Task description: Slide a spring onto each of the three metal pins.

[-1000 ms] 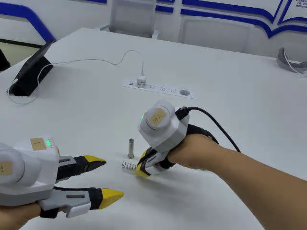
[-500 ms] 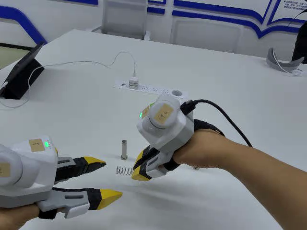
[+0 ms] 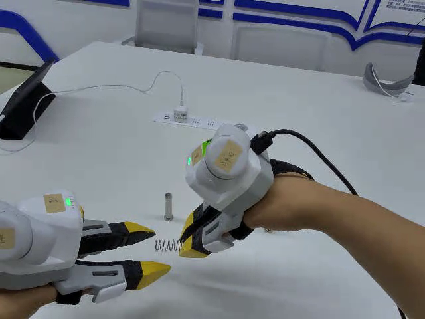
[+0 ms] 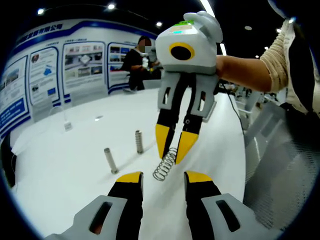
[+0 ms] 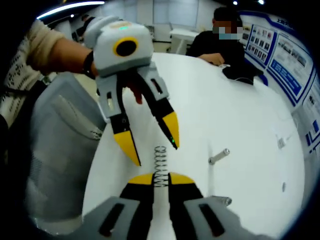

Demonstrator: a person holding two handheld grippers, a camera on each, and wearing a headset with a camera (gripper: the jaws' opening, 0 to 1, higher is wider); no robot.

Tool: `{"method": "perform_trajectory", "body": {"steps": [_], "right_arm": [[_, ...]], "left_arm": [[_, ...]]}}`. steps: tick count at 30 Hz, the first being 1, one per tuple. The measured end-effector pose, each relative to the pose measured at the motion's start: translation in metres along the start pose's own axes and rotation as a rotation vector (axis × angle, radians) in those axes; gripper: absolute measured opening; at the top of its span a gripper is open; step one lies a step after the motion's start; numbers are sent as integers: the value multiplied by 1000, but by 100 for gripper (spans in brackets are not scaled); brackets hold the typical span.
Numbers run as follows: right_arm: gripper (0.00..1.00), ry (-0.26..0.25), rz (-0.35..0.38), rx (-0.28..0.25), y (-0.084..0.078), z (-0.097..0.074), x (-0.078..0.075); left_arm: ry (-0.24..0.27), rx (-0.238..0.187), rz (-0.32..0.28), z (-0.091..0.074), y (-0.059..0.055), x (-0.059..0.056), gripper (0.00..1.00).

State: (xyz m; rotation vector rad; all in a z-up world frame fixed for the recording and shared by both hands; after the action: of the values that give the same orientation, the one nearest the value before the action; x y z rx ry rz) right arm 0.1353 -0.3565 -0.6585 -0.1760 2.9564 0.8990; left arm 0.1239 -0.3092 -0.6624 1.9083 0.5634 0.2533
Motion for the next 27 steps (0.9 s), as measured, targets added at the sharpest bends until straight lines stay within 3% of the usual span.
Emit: {"method": "perform_trajectory", "body": {"steps": [16,27], "right_arm": [[12,39,-51,15,-1,-1,11],[12,39,-75,5,8,-14,13]], "left_arm": [[-39,13,61,3,-1,-9,14],[-48,18,77,5,0,-12,12]]}}
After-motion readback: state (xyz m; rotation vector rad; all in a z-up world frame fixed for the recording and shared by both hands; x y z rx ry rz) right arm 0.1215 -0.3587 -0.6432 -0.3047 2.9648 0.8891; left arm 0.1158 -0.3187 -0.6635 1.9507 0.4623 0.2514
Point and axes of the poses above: the centre of the closed fingertips' face, and the gripper's own axes: z roughly forward along the fingers, x roughly to its left, y roughly out of its top, the point moved 3 cm from there along -z, roughly backward along the fingers, and after that the axes turned 4 degrees about -z, right-handed, at the moved point
